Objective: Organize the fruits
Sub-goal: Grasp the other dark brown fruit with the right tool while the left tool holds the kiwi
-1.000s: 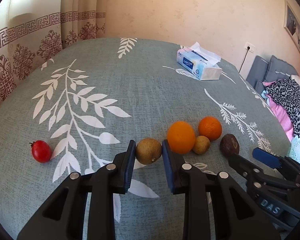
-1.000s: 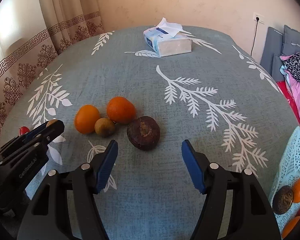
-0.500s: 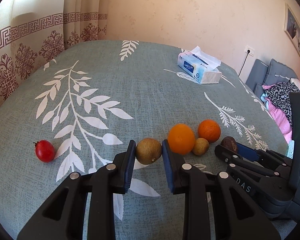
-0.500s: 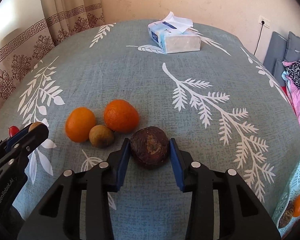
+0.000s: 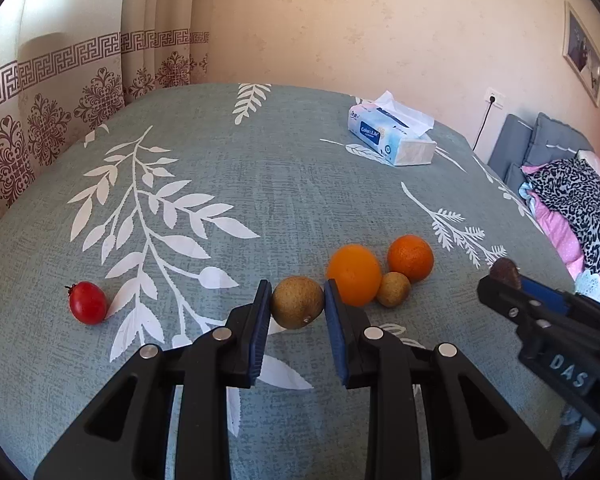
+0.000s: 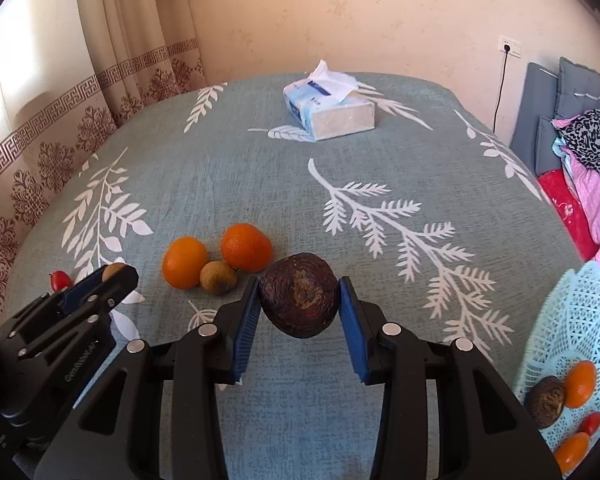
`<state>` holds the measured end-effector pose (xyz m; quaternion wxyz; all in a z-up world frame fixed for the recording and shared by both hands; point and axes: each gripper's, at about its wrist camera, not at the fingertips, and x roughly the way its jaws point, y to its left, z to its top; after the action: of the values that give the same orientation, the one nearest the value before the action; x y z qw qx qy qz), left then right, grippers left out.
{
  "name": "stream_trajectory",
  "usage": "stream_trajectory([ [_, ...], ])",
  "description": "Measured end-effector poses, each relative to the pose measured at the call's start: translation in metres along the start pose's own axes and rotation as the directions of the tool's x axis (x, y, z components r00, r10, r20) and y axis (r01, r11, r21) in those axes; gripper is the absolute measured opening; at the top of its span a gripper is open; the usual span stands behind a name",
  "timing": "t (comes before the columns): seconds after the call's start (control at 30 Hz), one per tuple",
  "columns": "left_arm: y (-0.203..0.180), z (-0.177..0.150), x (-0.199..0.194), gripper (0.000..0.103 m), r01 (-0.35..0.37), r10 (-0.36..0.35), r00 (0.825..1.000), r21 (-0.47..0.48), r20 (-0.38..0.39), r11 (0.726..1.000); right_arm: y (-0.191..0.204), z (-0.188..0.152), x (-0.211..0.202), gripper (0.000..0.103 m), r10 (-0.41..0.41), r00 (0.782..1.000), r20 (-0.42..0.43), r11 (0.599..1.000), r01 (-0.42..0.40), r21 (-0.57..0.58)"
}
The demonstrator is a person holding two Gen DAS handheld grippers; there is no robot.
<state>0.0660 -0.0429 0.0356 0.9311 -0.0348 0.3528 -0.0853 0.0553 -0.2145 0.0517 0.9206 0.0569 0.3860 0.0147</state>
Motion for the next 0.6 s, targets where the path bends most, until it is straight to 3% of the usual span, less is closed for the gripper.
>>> stream_trajectory([
  [0.3, -0.007, -0.002, -0.003, 0.027, 0.012, -0.012, 1.000, 0.019, 0.007, 1.000, -0.021, -0.002, -0.032, 0.040, -0.035, 0.998, 0.047, 0.998, 0.032, 0.053],
  [0.6, -0.017, -0.006, -0.008, 0.027, 0.034, -0.035, 0.999, 0.051, 0.009, 0.998, -0.061, -0.016, -0.065, 0.040, -0.122, 0.990, 0.067, 0.986, 0.113, 0.120],
])
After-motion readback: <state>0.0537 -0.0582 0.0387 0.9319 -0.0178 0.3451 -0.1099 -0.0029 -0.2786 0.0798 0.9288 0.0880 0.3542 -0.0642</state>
